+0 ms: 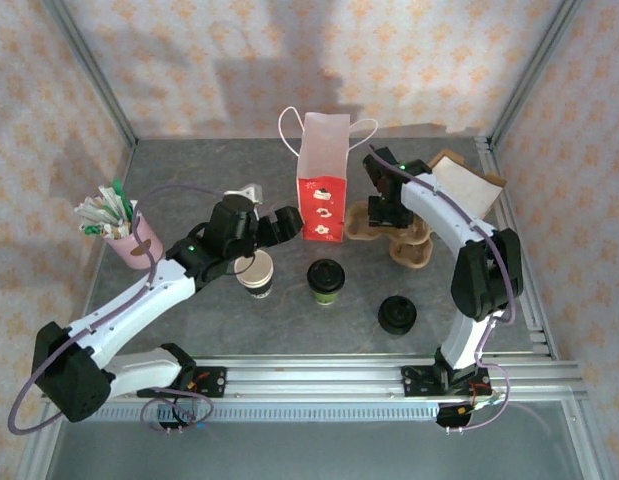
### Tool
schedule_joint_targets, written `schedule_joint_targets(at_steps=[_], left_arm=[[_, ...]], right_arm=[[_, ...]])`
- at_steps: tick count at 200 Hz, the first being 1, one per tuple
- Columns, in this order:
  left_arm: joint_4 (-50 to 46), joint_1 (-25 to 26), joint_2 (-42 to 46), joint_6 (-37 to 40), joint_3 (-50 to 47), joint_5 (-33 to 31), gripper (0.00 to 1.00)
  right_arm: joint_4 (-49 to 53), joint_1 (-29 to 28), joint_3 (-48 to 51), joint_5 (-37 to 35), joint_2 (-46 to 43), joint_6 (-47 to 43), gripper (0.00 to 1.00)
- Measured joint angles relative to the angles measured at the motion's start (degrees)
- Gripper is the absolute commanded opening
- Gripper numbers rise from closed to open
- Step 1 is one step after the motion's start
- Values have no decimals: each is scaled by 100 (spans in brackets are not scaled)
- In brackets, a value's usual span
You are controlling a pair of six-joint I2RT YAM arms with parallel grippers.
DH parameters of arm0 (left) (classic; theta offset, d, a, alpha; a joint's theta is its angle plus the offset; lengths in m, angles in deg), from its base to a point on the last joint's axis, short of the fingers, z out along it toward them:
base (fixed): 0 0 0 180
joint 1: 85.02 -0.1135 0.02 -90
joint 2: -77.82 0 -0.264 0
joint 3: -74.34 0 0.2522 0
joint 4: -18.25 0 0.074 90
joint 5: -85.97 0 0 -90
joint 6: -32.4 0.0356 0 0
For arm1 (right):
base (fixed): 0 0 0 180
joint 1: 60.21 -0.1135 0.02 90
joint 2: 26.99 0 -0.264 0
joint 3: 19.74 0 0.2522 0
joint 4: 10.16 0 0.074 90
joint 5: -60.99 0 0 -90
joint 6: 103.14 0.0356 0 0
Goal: Pack the takeout coffee
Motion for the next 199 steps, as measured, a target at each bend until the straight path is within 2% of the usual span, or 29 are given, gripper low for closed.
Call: schedule_joint_targets(at_steps=[41, 87, 123, 199], left_arm=[[-63, -227, 348, -2, -105, -24, 96], [-76, -341, 391, -7, -221, 2, 97], [-76, -544, 396, -24, -291, 83, 97], [-81, -789, 407, -28, -415, 444, 97]], right_arm=[[39, 103, -481, -52, 57, 234, 45], [-63, 597, -688, 4, 341, 826, 45], [-321, 723, -1311, 140, 767, 1882, 45], [-951, 400, -1241, 146, 796, 4350, 46]])
